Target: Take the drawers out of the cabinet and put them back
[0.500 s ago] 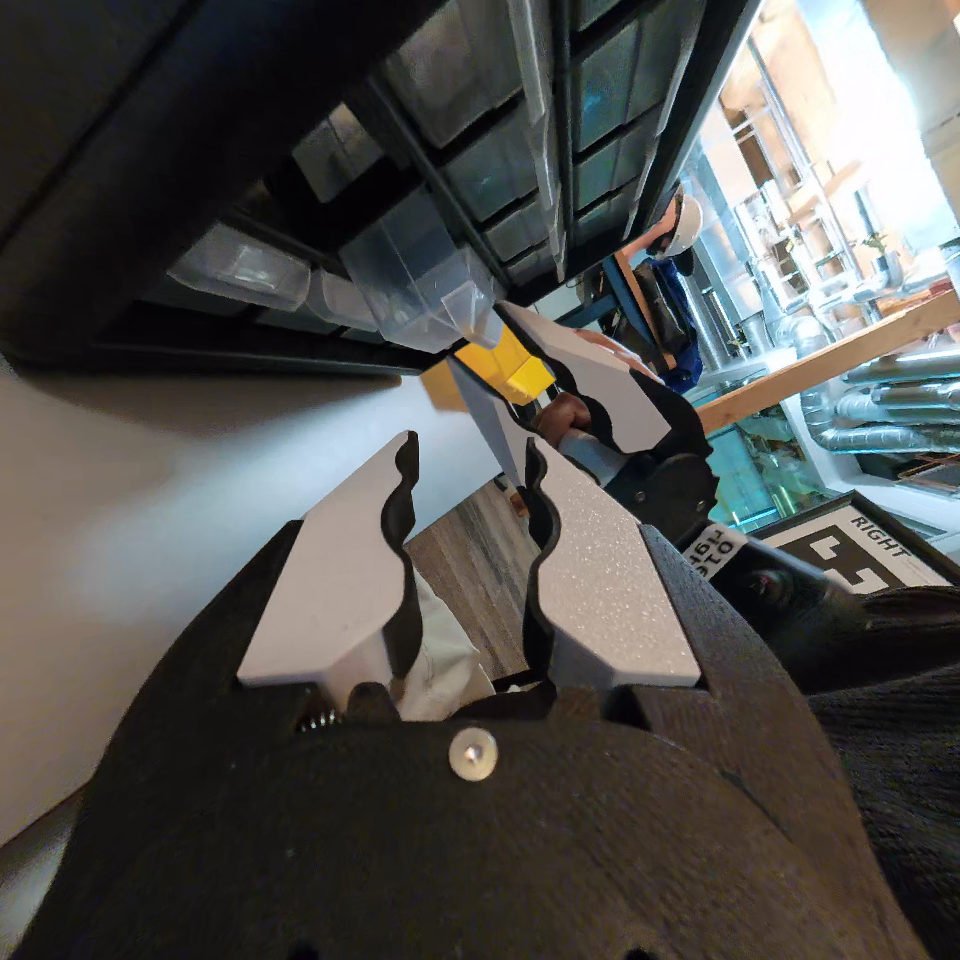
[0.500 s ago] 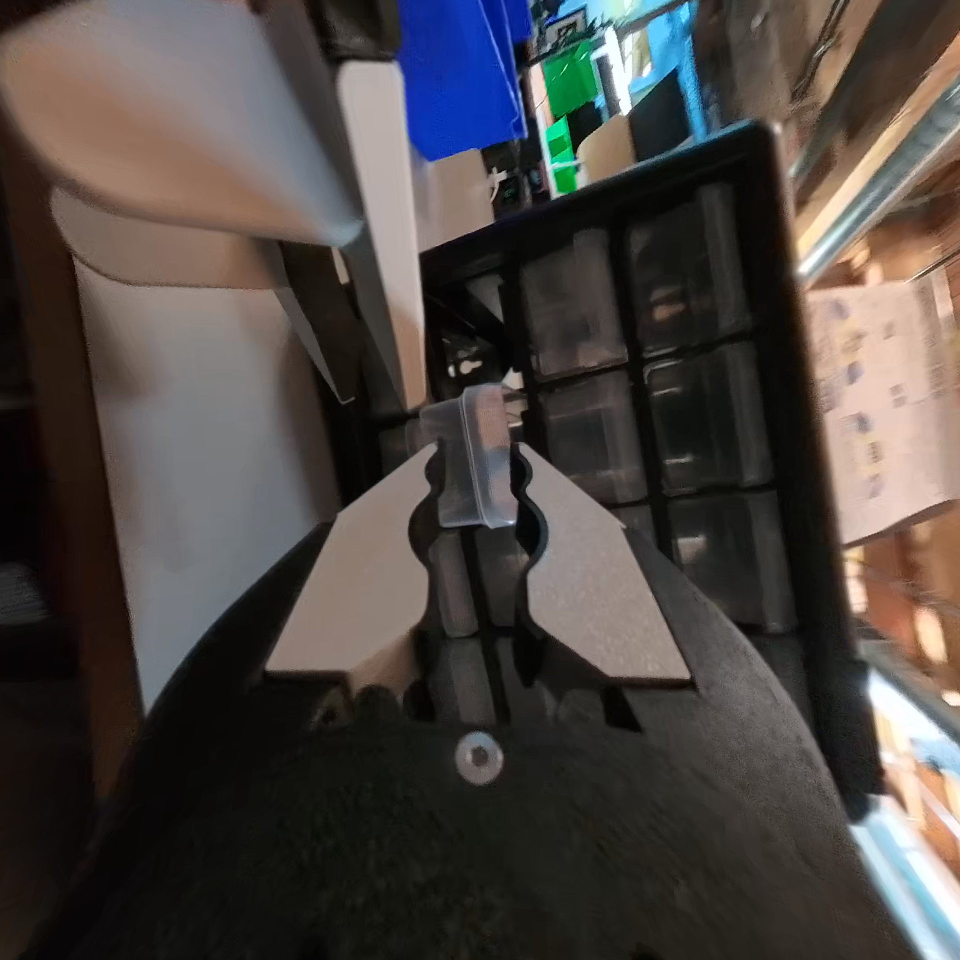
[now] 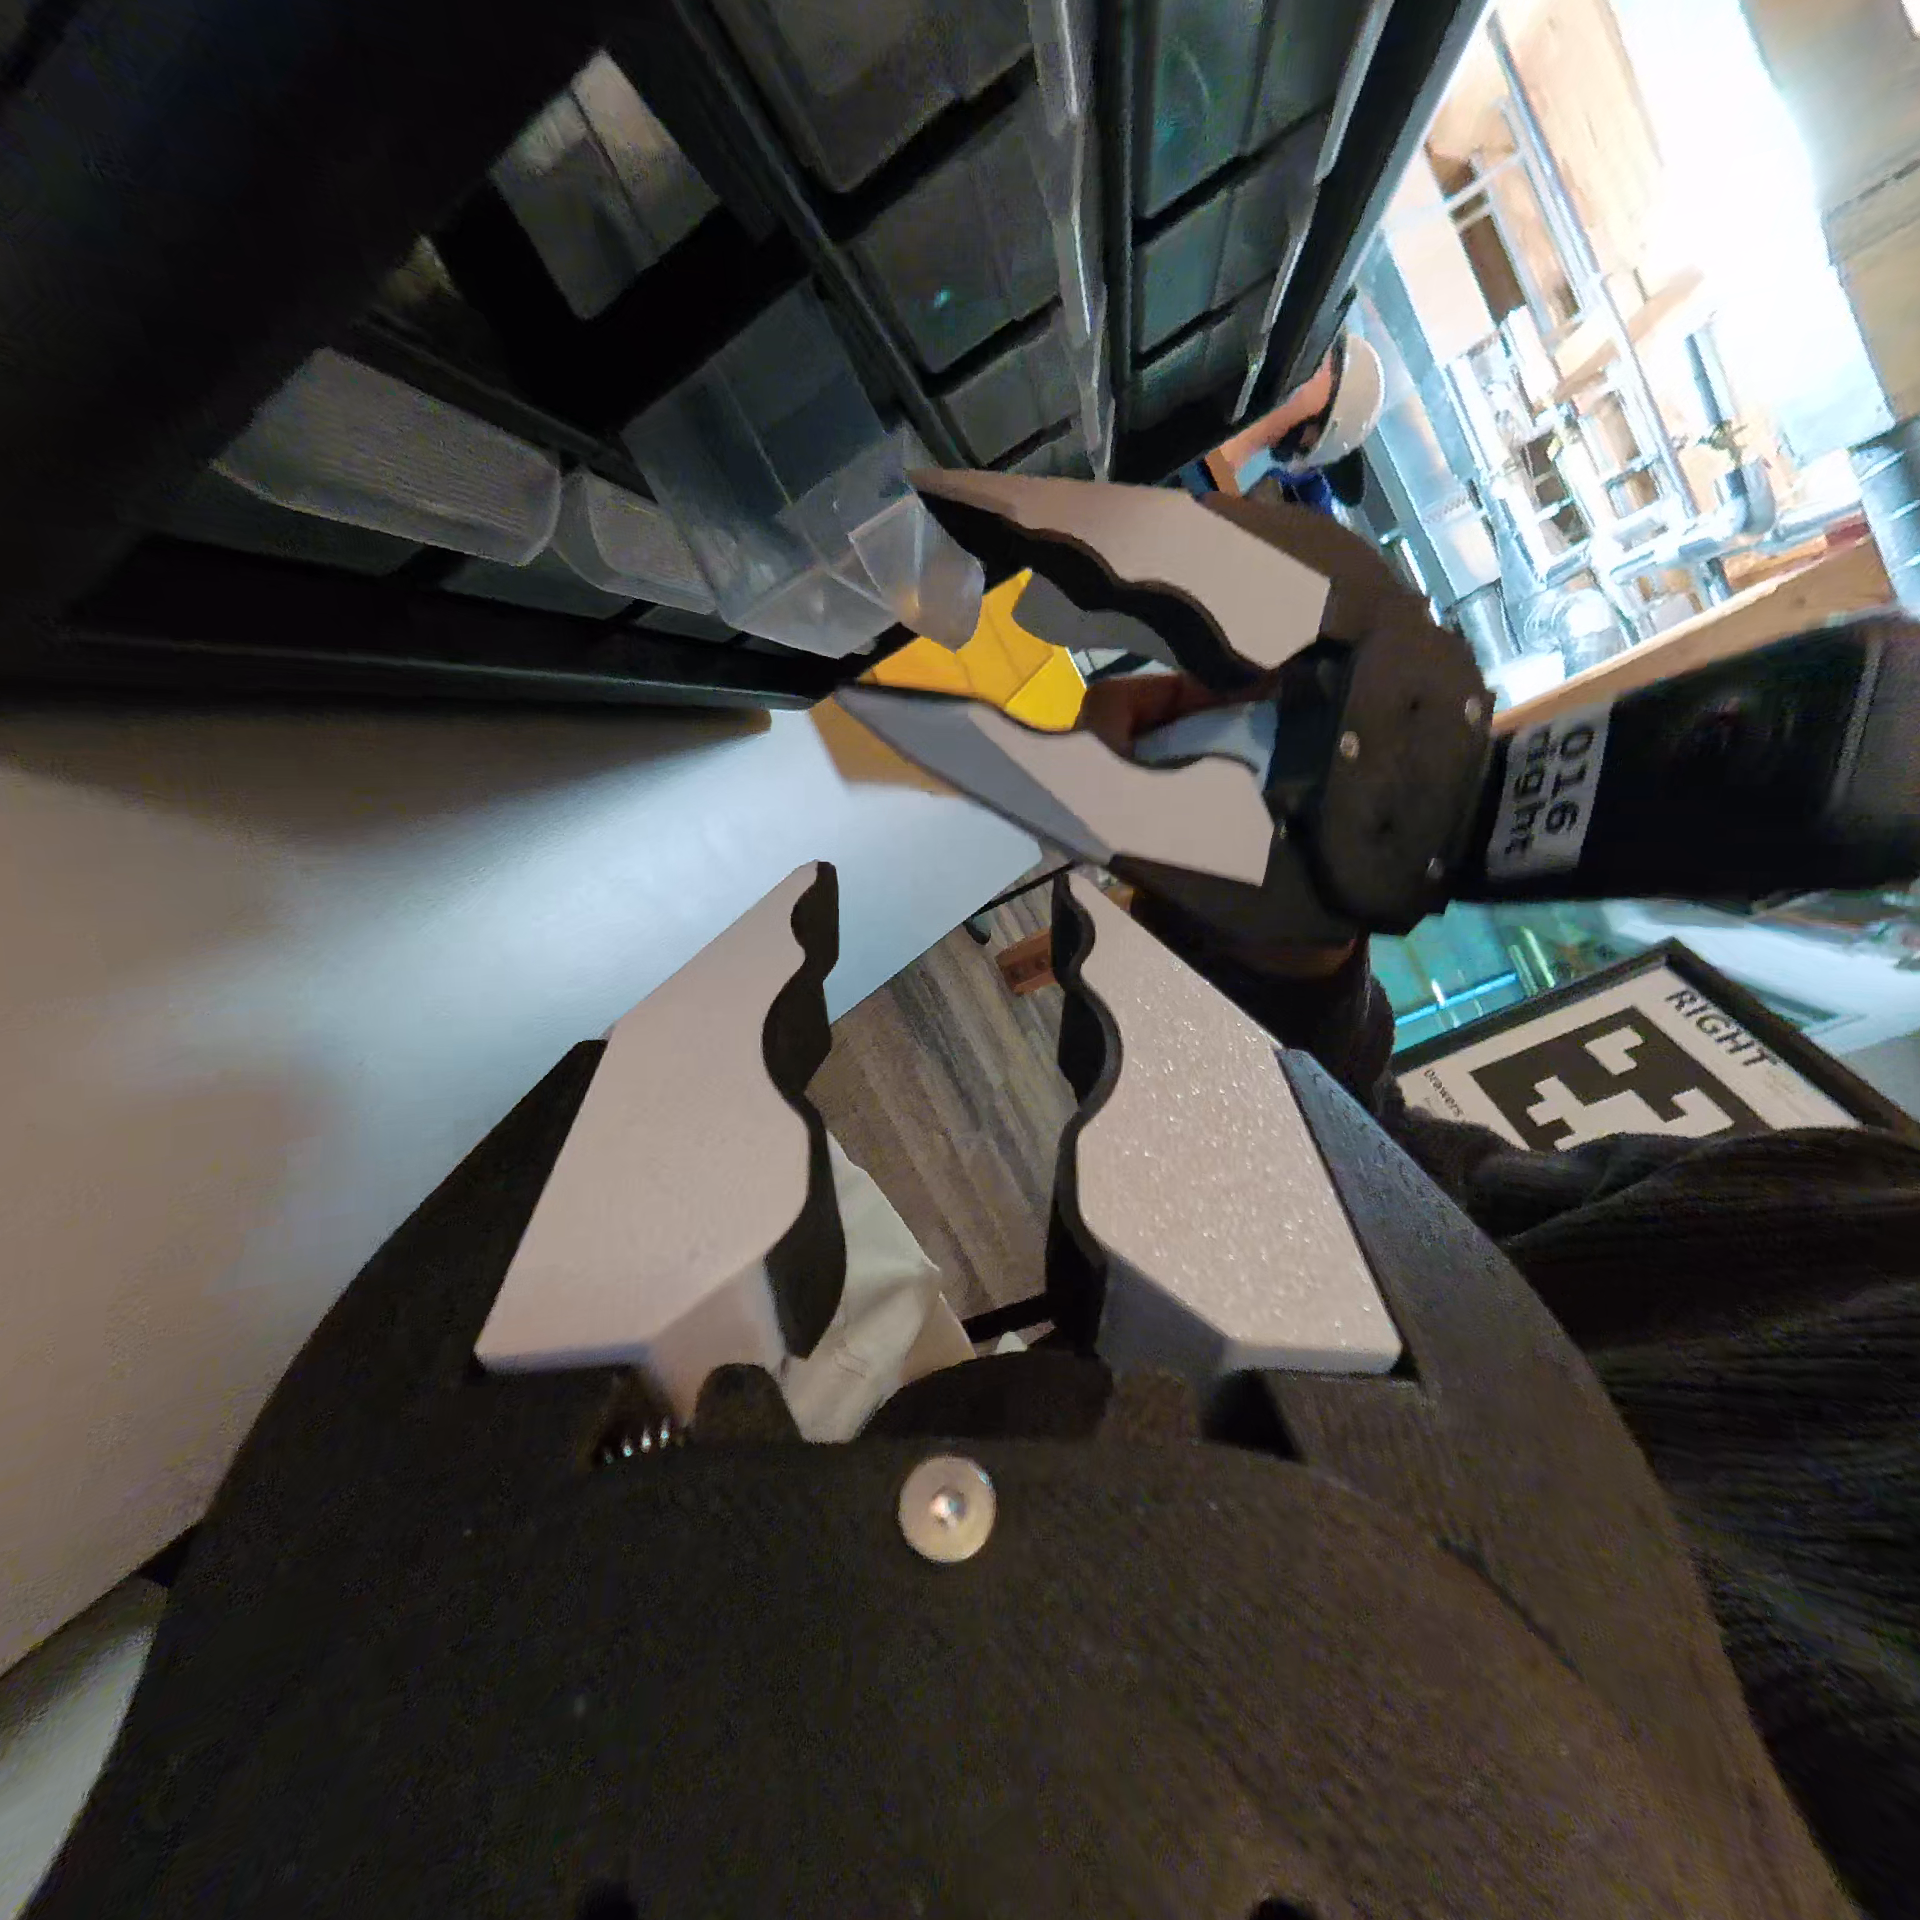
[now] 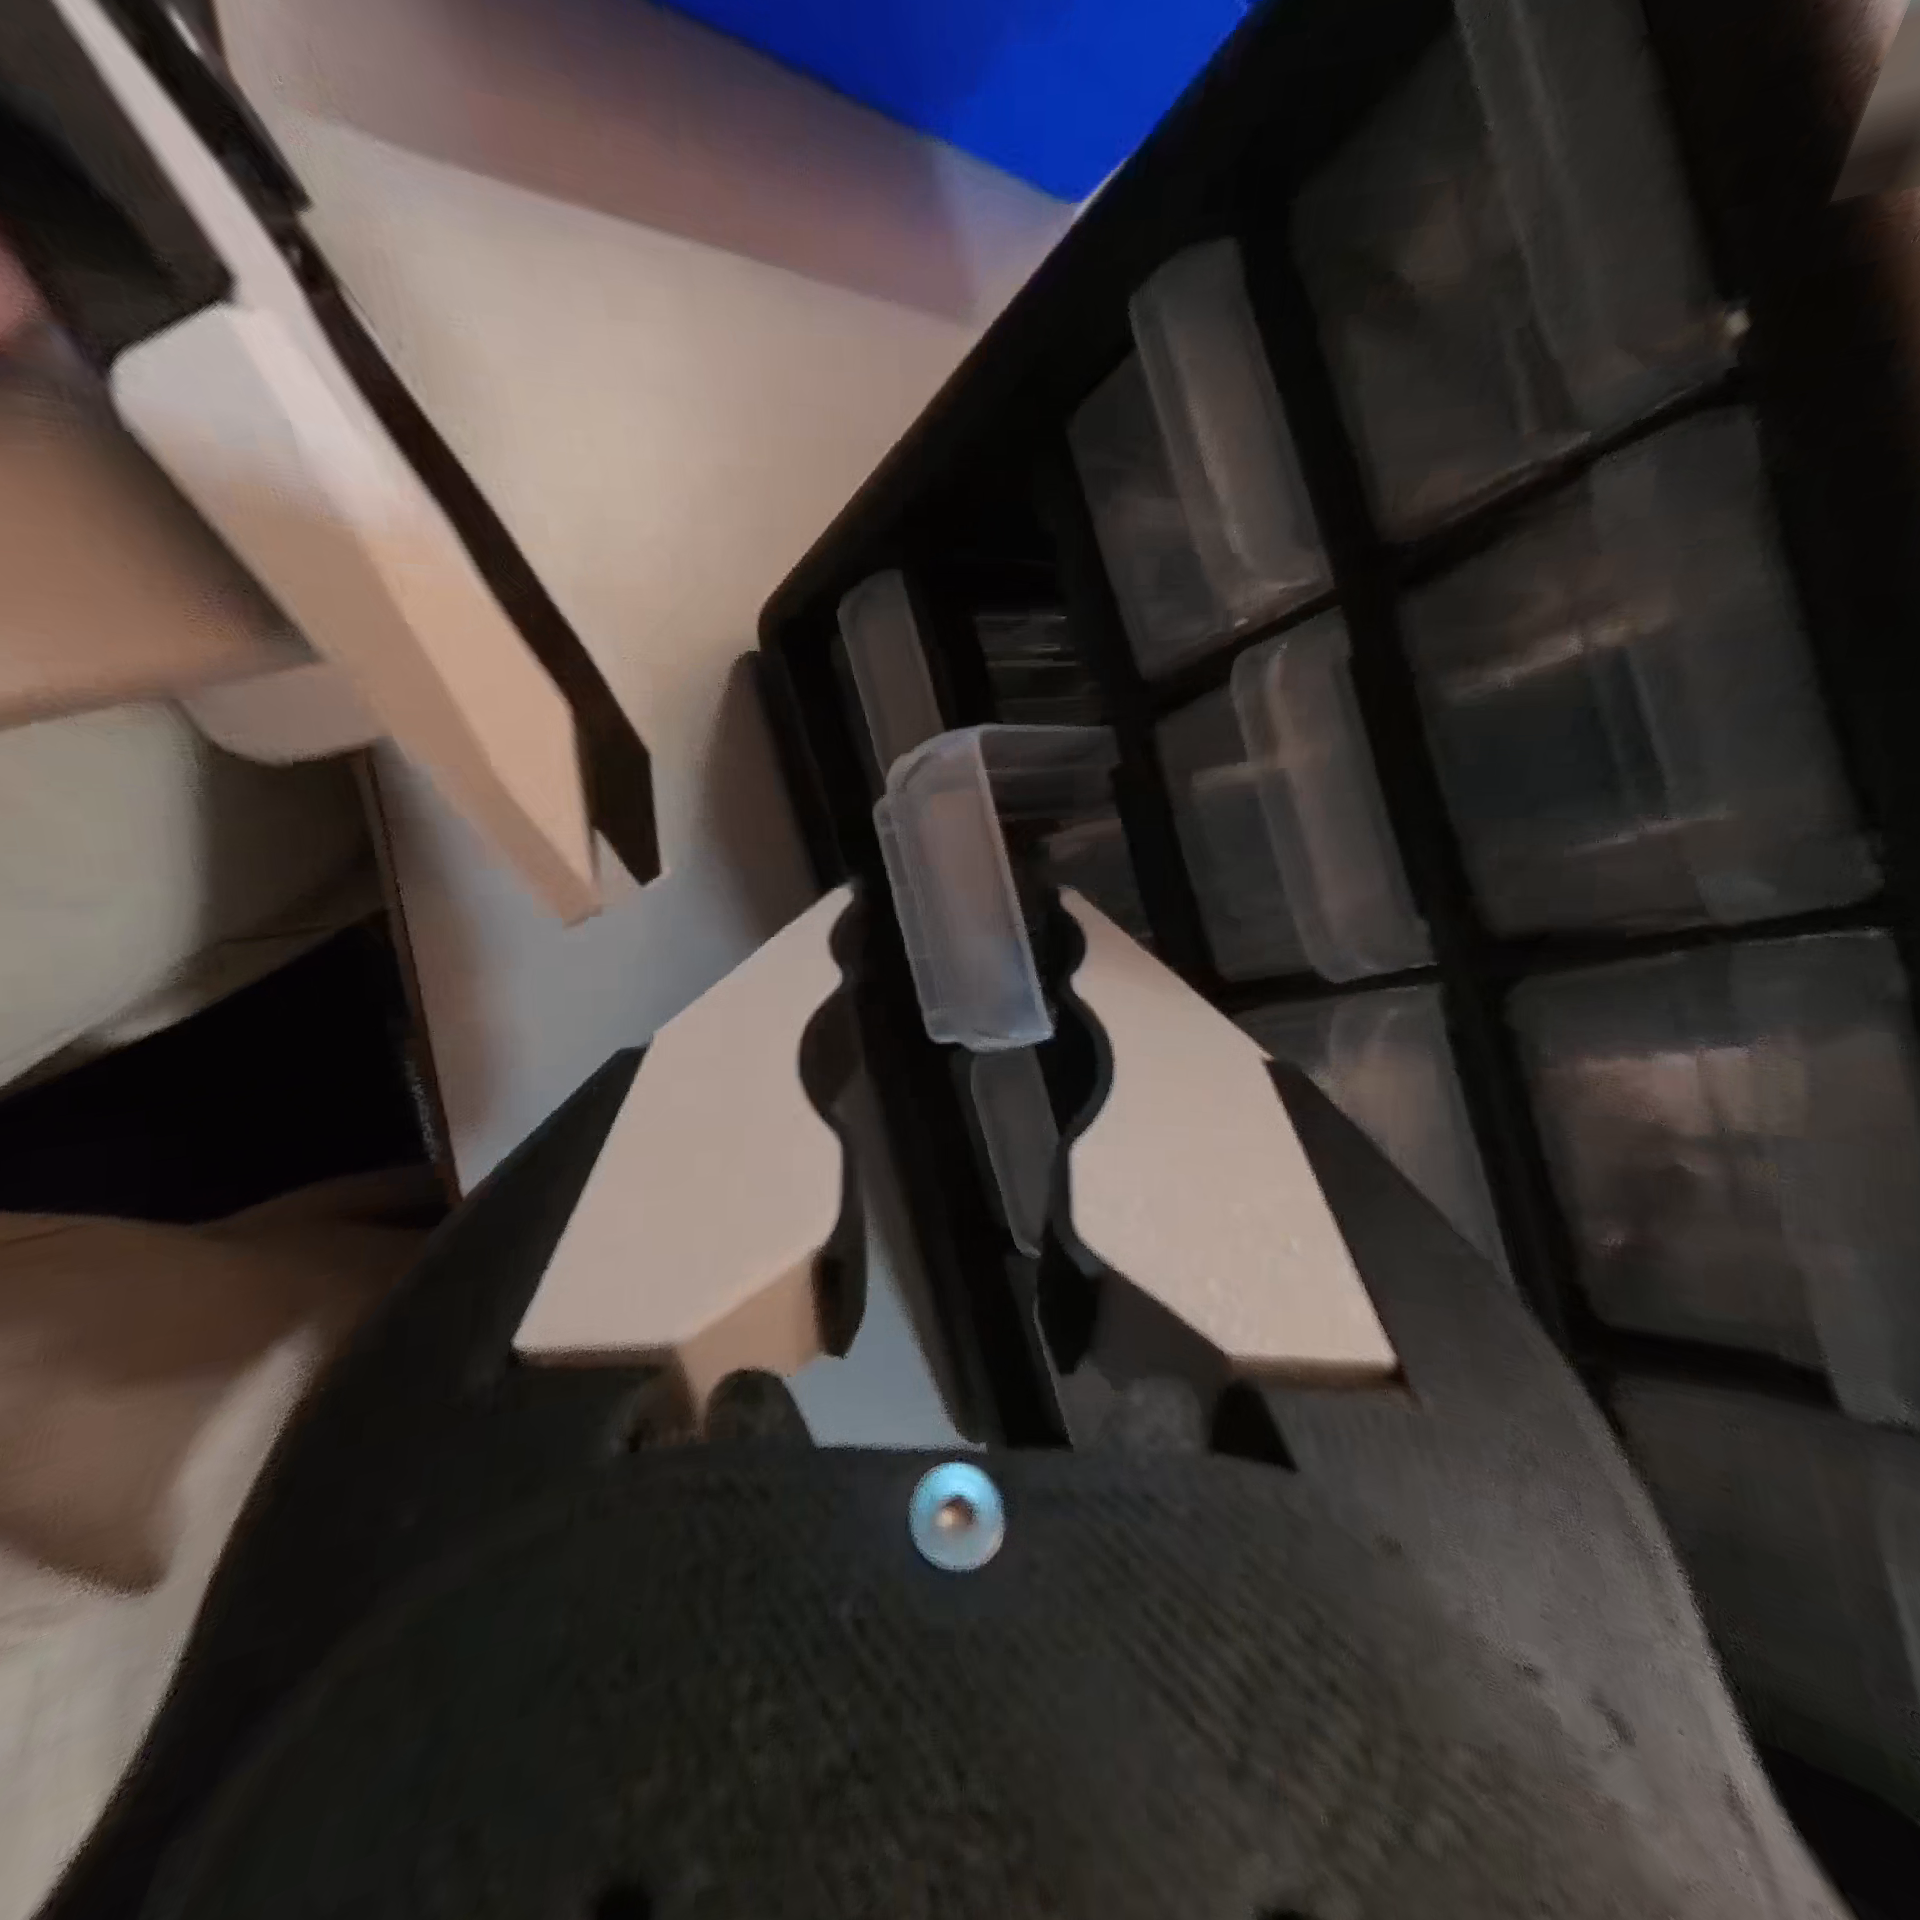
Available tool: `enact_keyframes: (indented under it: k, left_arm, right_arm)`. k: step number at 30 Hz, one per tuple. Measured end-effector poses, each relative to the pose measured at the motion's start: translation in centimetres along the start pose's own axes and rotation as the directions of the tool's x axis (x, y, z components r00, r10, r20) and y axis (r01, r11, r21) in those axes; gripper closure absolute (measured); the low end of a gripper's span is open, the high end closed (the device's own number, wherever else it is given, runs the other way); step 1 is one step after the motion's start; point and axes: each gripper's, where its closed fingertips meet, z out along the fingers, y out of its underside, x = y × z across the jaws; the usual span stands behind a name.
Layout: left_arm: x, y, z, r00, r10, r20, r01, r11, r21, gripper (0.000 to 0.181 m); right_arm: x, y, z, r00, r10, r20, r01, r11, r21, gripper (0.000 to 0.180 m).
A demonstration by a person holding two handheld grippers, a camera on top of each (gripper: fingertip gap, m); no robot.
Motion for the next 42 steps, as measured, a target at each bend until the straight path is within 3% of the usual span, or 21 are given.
enact_keyframes:
  k: [3,10,18,27,35,42]
  left_arm:
    - [0.2,0.7,0.4,1.0,0.023,-0.003,-0.023,0.999,-0.03,0.142]
    - [0.2,0.6,0.3,1.0,0.022,-0.002,-0.022,0.999,-0.026,0.142]
    - [0.6,0.5,0.2,1.0,0.013,-0.015,-0.013,1.0,-0.016,0.142]
    - [0.9,0.9,-0.2,1.0,0.013,-0.002,-0.013,1.0,-0.025,0.142]
    - [-0.5,2.4,-2.5,0.99,0.013,0.143,-0.008,0.999,-0.035,0.132]
    - [-0.5,2.3,-4.3,0.985,0.02,0.169,-0.017,1.0,-0.018,0.128]
  right_arm:
    - [0.2,-0.1,-0.1,0.998,0.008,0.064,-0.008,1.0,0.003,0.159]
    - [-1.0,-0.1,-1.1,0.973,0.004,0.23,-0.002,1.0,-0.007,0.162]
    - [-4.3,-0.9,-4.6,0.829,0.066,0.556,-0.096,0.995,0.024,0.165]
    - [-4.9,-1.3,-5.1,0.807,0.043,0.589,-0.094,0.994,0.057,0.166]
    - [-7.3,-1.3,-5.3,0.791,0.007,0.612,-0.053,0.997,0.056,0.167]
    - [-8.3,-1.9,-6.3,0.787,0.033,0.617,-0.086,0.995,0.056,0.167]
